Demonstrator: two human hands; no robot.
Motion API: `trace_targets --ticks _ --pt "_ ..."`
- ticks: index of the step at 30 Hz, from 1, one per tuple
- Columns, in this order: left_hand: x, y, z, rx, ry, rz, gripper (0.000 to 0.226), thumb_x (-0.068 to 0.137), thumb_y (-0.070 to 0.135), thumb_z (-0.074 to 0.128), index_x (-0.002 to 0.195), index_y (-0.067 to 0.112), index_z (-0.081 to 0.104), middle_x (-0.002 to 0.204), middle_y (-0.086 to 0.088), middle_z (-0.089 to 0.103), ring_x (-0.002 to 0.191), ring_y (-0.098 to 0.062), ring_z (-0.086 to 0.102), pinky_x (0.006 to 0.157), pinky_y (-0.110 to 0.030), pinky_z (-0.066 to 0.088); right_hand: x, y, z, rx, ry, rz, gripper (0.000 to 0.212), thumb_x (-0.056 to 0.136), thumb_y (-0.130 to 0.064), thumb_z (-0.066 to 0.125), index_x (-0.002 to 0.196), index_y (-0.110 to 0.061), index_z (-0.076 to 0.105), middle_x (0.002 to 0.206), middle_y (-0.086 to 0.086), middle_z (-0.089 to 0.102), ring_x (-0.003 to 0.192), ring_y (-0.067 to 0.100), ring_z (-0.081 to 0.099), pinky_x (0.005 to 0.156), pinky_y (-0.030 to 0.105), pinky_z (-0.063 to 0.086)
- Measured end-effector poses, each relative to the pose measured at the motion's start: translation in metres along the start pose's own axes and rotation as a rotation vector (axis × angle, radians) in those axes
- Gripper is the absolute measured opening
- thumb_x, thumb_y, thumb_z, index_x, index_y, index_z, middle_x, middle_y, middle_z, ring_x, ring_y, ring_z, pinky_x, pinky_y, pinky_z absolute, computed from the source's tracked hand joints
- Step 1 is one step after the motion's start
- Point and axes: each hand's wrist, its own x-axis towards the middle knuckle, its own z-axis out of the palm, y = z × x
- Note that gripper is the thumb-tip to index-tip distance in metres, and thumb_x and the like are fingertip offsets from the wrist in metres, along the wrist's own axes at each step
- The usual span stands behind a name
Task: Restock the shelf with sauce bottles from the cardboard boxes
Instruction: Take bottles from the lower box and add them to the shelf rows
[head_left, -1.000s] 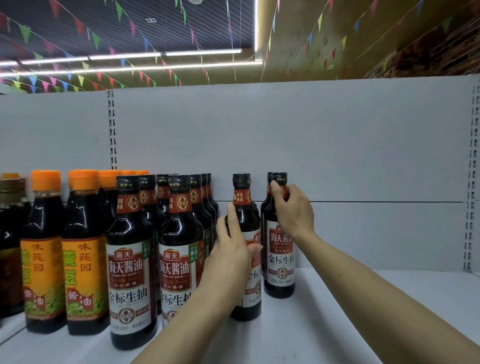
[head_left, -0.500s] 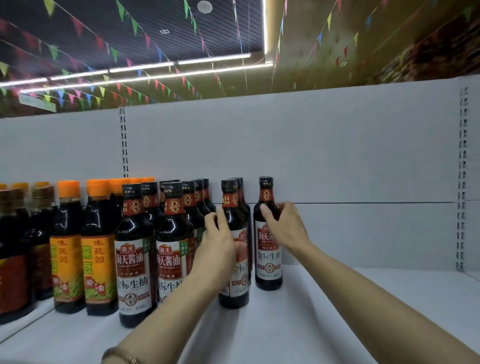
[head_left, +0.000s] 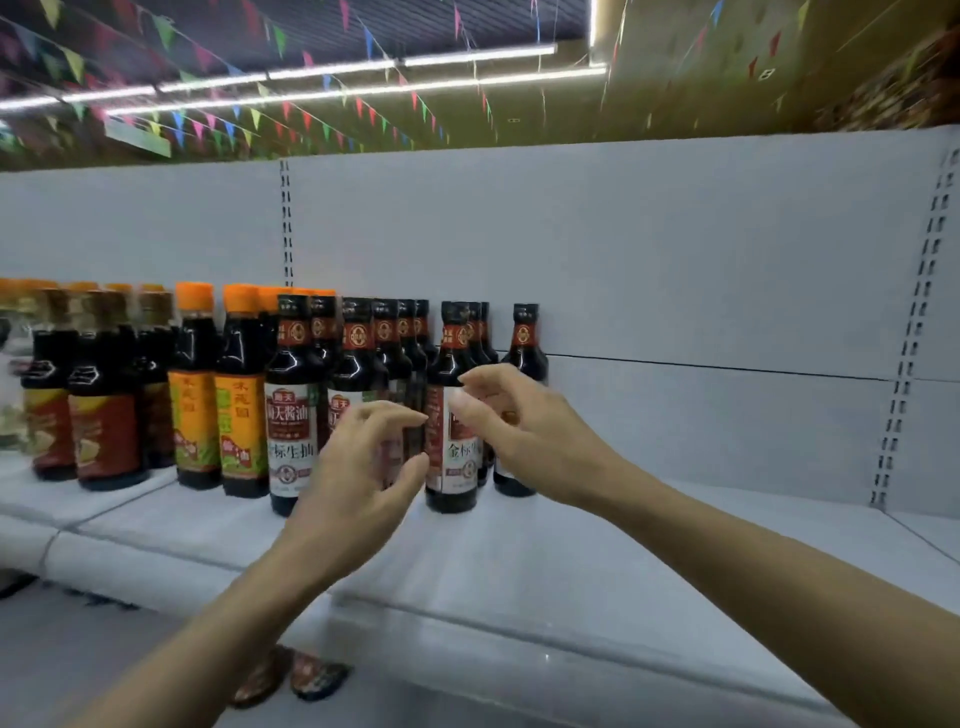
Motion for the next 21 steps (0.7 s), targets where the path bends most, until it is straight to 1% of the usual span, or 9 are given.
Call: trace_targets --ticks 2,4,7,8,10,12,14,17,21 --pt "-0.029 0.000 -0.023 -0.024 0.024 -0.067 0.022 0.088 0.020 0.064 0.105 0.032 0.058 0.105 0.021 0.056 0.097 0.008 0.055 0.080 -0.008 0.043 -0.006 -0.017 0.017 0.029 -0.086 -0.048 0.044 0.095 -0.049 0.050 0.129 -0.021 0.053 0.120 -0.009 0.060 0.109 0.003 0.057 0.087 0.015 0.045" --pt "-0.055 -0.005 -0.045 -0.022 0.031 -0.181 0.015 0.089 0.023 0.064 0.101 0.032 0.064 0.094 0.017 0.067 0.087 0.003 0.063 0.075 -0.014 0.049 -0.011 -0.031 0.039 0.067 -0.165 -0.093 0.040 0.096 -0.049 0.047 0.125 -0.023 0.055 0.115 -0.011 0.061 0.104 0.000 0.057 0.084 0.013 0.045" --pt "-0.091 -0.017 -0.080 0.041 0.021 -0.297 0.010 0.090 0.028 0.063 0.099 0.031 0.066 0.087 0.012 0.070 0.082 -0.003 0.066 0.074 -0.025 0.054 -0.015 -0.051 0.078 0.141 -0.277 -0.120 0.039 0.096 -0.053 0.042 0.122 -0.026 0.055 0.108 -0.015 0.061 0.095 -0.004 0.057 0.080 0.018 0.046" --pt "-0.103 -0.022 -0.092 0.061 0.009 -0.334 0.010 0.091 0.027 0.063 0.099 0.030 0.066 0.088 0.012 0.069 0.082 -0.003 0.066 0.073 -0.024 0.054 -0.017 -0.057 0.091 0.165 -0.317 -0.125 0.039 0.095 -0.055 0.041 0.121 -0.028 0.054 0.108 -0.016 0.061 0.095 -0.004 0.057 0.081 0.021 0.047" --pt "-0.127 -0.033 -0.116 0.117 -0.014 -0.394 0.011 0.092 0.025 0.061 0.101 0.029 0.065 0.092 0.014 0.068 0.085 0.001 0.063 0.072 -0.015 0.051 -0.019 -0.067 0.120 0.184 -0.401 -0.136 0.041 0.094 -0.059 0.039 0.120 -0.030 0.053 0.114 -0.015 0.061 0.105 0.001 0.057 0.093 0.031 0.049" --pt "-0.149 -0.045 -0.141 0.168 -0.020 -0.445 0.011 0.092 0.025 0.060 0.102 0.029 0.065 0.094 0.017 0.067 0.089 0.004 0.060 0.075 -0.011 0.047 -0.020 -0.079 0.148 0.196 -0.489 -0.155 0.041 0.093 -0.061 0.037 0.118 -0.032 0.053 0.116 -0.016 0.060 0.108 0.003 0.057 0.096 0.035 0.049" --pt "-0.171 -0.059 -0.167 0.215 -0.027 -0.494 0.011 0.091 0.027 0.060 0.101 0.030 0.065 0.097 0.018 0.065 0.091 0.006 0.059 0.081 -0.015 0.046 -0.021 -0.091 0.177 0.214 -0.557 -0.180 0.038 0.094 -0.059 0.037 0.115 -0.032 0.054 0.110 -0.017 0.060 0.104 0.002 0.058 0.091 0.030 0.049" --pt "-0.198 -0.084 -0.210 0.296 -0.079 -0.521 0.011 0.086 0.038 0.058 0.097 0.041 0.060 0.100 0.019 0.061 0.092 0.007 0.058 0.084 -0.025 0.050 -0.020 -0.110 0.227 0.225 -0.616 -0.205 0.035 0.094 -0.057 0.039 0.113 -0.033 0.055 0.102 -0.019 0.060 0.097 -0.001 0.057 0.080 0.023 0.045" --pt "-0.225 -0.133 -0.274 0.405 -0.111 -0.552 0.013 0.088 0.033 0.060 0.098 0.042 0.059 0.103 0.018 0.058 0.096 0.004 0.058 0.083 -0.027 0.050 -0.012 -0.139 0.306 0.258 -0.695 -0.240 0.047 0.089 -0.063 0.036 0.115 -0.030 0.057 0.105 -0.017 0.061 0.100 0.002 0.058 0.090 0.030 0.050"
